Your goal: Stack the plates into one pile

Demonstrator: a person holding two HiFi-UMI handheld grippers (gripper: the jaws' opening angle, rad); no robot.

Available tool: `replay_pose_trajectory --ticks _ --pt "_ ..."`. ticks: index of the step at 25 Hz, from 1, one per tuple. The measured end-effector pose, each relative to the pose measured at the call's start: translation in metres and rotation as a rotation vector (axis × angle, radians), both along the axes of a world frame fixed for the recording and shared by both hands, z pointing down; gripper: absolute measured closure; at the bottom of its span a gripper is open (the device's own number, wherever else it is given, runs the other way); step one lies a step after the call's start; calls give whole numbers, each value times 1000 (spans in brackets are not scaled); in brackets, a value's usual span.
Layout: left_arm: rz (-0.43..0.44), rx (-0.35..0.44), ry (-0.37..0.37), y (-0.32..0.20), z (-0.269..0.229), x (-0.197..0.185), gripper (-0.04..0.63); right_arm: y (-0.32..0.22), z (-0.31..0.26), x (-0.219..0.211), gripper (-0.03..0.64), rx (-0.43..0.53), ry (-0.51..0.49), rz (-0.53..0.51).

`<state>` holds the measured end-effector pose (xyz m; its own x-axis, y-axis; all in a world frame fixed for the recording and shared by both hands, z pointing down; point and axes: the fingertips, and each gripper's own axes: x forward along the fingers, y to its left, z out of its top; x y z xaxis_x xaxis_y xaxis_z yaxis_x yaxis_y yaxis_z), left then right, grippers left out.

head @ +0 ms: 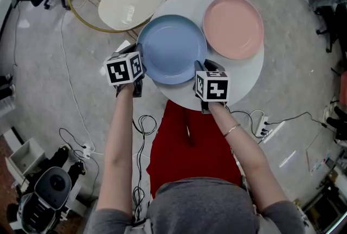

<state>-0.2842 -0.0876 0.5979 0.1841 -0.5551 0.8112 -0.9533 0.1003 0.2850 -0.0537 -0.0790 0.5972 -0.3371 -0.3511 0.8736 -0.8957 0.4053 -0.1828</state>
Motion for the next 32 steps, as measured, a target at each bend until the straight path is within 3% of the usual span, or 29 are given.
replay_pose_trajectory --ticks 18,32 --pt "-23 84 -31 11 -61 -3 572 3 -42 -2 506 70 -36 -18" --pt "120 169 -19 -52 -101 75 572 -28 -76 73 506 154 -29 118"
